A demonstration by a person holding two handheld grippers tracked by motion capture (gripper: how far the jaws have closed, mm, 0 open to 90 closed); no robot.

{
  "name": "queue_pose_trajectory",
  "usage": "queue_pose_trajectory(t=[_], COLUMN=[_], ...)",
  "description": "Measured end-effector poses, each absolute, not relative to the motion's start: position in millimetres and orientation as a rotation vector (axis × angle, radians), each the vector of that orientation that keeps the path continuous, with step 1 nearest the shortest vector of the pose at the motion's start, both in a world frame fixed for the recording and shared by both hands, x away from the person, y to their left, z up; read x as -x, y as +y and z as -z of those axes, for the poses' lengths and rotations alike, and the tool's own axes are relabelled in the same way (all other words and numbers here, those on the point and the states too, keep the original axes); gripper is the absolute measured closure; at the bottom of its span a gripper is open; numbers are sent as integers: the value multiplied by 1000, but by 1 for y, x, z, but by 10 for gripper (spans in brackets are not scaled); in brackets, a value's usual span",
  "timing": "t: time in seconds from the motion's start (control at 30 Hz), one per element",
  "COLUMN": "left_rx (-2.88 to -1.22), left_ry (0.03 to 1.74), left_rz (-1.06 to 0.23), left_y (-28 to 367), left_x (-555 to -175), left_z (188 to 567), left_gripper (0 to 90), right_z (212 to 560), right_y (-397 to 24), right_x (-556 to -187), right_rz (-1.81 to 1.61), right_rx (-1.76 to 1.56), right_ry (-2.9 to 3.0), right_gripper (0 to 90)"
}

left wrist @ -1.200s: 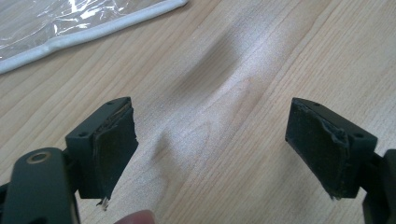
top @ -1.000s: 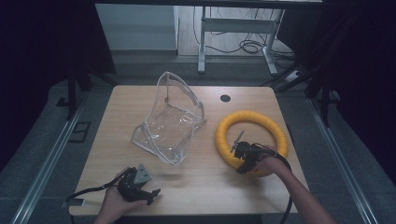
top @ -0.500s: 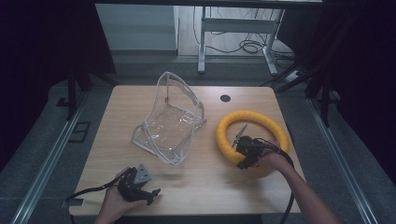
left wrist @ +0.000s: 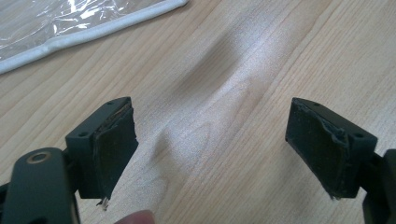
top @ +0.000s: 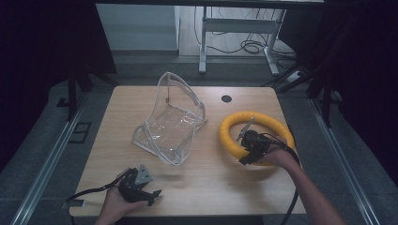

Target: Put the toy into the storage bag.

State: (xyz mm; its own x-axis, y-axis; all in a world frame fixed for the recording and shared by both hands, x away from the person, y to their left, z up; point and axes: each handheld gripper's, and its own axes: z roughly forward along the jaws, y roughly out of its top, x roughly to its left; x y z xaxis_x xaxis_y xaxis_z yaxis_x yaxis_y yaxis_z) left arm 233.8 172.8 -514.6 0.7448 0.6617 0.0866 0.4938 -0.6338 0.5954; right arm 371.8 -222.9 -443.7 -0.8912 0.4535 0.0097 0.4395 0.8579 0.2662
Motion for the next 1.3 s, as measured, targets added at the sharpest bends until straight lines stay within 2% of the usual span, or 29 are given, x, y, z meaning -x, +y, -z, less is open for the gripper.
queue_pose_trajectory(t=[1.3], left_rx=[-2390], left_ry=[870], left_rz=[-403], left_y=[173], left_x=[-234], left_z=[514], left_gripper=[162], right_z=[373], right_y=[-233], right_x=[-367], right_rz=[-975], right_rx=[-778], right_ry=[2796], right_gripper=[512])
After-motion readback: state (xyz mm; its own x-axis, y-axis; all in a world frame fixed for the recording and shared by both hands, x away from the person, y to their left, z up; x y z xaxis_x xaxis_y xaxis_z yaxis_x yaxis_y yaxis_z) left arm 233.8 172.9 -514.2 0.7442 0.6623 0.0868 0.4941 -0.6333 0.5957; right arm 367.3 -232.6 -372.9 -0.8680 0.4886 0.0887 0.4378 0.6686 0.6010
